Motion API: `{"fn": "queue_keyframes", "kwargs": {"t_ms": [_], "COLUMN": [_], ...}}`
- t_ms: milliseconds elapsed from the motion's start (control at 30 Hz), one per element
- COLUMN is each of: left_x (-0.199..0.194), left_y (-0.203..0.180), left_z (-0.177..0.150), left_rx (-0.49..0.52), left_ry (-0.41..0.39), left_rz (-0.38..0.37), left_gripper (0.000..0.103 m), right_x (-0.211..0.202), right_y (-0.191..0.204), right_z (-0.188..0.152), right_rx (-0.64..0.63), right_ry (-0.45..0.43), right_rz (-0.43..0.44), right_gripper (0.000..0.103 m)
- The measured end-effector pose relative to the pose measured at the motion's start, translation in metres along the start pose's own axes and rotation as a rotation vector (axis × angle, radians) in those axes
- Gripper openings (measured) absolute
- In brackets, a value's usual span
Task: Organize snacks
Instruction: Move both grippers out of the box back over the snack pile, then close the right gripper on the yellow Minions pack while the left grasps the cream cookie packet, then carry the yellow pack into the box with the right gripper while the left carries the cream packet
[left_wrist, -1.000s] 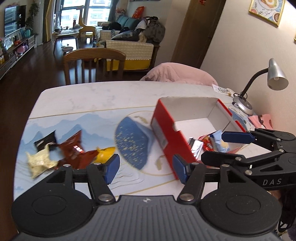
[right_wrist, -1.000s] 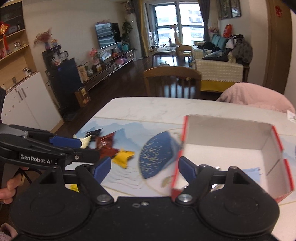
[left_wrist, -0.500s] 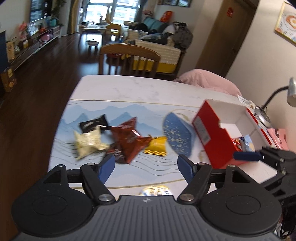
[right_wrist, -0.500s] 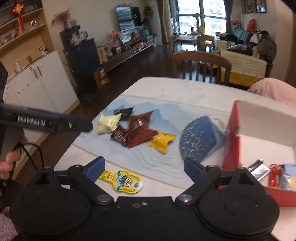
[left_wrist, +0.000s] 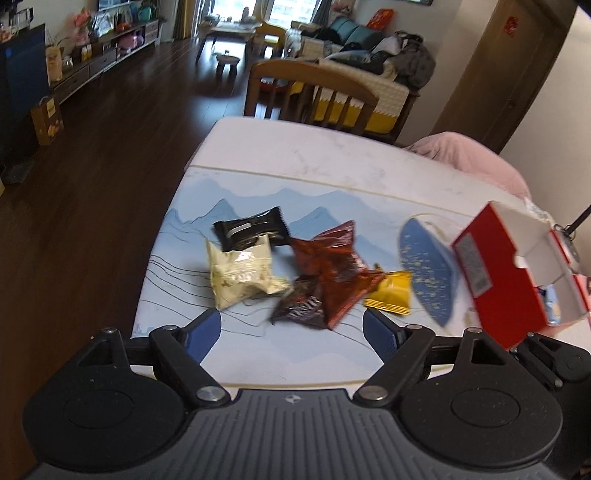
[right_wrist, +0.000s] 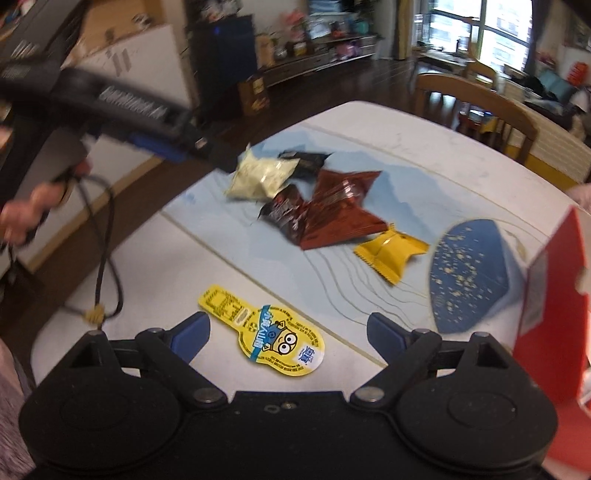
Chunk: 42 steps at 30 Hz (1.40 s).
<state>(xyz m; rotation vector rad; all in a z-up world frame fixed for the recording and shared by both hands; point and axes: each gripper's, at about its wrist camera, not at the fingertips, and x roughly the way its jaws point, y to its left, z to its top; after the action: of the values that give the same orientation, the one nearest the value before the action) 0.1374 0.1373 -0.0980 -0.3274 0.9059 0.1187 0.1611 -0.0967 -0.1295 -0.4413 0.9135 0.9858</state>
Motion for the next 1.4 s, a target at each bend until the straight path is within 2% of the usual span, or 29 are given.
{"fn": "queue_keyframes", "kwargs": {"t_ms": [200, 300, 467, 700, 800, 1000, 1167, 1200, 1367, 1400], "left_x": [0.038, 0.055, 0.085, 0.113, 0.118, 0.124, 0.126, 0.126, 0.124, 0.123], "left_y": [0.013, 0.021, 0.034, 0.04, 0.04, 0.034, 0.029, 0.029, 0.022, 0.022], "left_z": [0.019, 0.03, 0.044, 0.048, 0.049, 0.053, 0.053, 0.053, 0.055, 0.054], "left_rx": [-0.025, -0.057, -0.174, -0.231, -0.235, -0.223, -0.206, -0.202, -0.151, -0.155], "left_ry": [0.063, 0.089, 0.143, 0.223, 0.236, 0.243, 0.243, 0.242, 0.24, 0.241], "left_rz": [0.037, 0.046, 0.093, 0.122, 0.129, 0.161, 0.191, 0.193, 0.177, 0.169], "left_gripper": [0.084, 0.084, 0.084, 0.084, 0.084, 0.084, 0.083, 0.081, 0.057, 0.056], "right_x": [0.026, 0.038, 0.05, 0.057, 0.064, 0.071, 0.07, 0.069, 0.067, 0.069], "right_y": [0.003, 0.0, -0.006, -0.007, -0.002, 0.014, 0.018, 0.018, 0.018, 0.017], "right_z": [0.001, 0.003, 0.007, 0.012, 0.011, 0.013, 0.015, 0.014, 0.013, 0.014], "right_rx": [-0.148, -0.169, -0.164, -0.196, -0.236, -0.334, -0.328, -0.324, -0.302, -0.289], "right_ry": [0.07, 0.095, 0.111, 0.154, 0.189, 0.231, 0.23, 0.229, 0.223, 0.222], "right_rz": [0.006, 0.015, 0.042, 0.129, 0.131, 0.119, 0.115, 0.112, 0.102, 0.098], "right_gripper": [0.092, 0.092, 0.086, 0.085, 0.084, 0.075, 0.063, 0.062, 0.055, 0.054]}}
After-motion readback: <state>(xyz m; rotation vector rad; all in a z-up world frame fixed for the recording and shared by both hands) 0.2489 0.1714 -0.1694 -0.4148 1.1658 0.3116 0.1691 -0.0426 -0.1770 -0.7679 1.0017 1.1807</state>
